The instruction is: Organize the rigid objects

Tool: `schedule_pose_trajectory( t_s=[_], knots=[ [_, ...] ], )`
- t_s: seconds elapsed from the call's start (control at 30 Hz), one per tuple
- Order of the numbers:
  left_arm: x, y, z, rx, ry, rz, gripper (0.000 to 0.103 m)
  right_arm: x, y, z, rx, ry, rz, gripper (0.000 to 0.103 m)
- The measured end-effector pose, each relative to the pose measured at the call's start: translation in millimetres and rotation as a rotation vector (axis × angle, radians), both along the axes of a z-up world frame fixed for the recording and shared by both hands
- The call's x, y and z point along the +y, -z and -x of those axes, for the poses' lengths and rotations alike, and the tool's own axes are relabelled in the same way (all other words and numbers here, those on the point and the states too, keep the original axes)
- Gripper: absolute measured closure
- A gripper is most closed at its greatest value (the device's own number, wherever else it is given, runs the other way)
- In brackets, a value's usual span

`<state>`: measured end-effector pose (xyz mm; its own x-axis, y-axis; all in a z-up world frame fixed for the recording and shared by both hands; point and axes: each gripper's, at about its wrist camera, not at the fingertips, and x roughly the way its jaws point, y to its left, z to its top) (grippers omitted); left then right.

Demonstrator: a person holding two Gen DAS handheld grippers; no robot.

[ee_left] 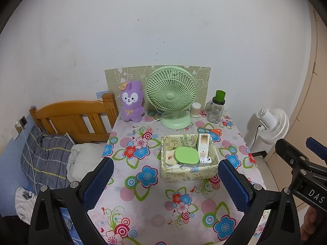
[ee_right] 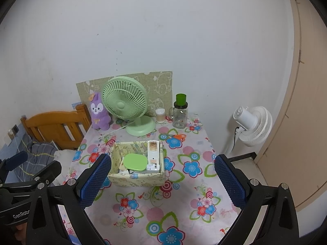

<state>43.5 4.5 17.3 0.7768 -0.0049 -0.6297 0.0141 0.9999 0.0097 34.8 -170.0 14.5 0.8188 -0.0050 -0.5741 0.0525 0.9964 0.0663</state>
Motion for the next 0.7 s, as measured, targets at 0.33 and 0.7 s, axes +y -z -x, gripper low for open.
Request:
schedule_pose_trajectory(
  t_s=[0.33,0.7],
  knots=[
    [-0.8,-1.0,-2.6,-0.002,0.012,-0.001,0.000,0.5,-1.3,-1.8,-0.003,0.010,-0.002,0.001],
    [-0.2,0.2,-6.5,0.003,0.014,-0.002,0.000,0.7,-1.1,-3.7,-0.001,0.010,-0.006,0.001]
  ],
)
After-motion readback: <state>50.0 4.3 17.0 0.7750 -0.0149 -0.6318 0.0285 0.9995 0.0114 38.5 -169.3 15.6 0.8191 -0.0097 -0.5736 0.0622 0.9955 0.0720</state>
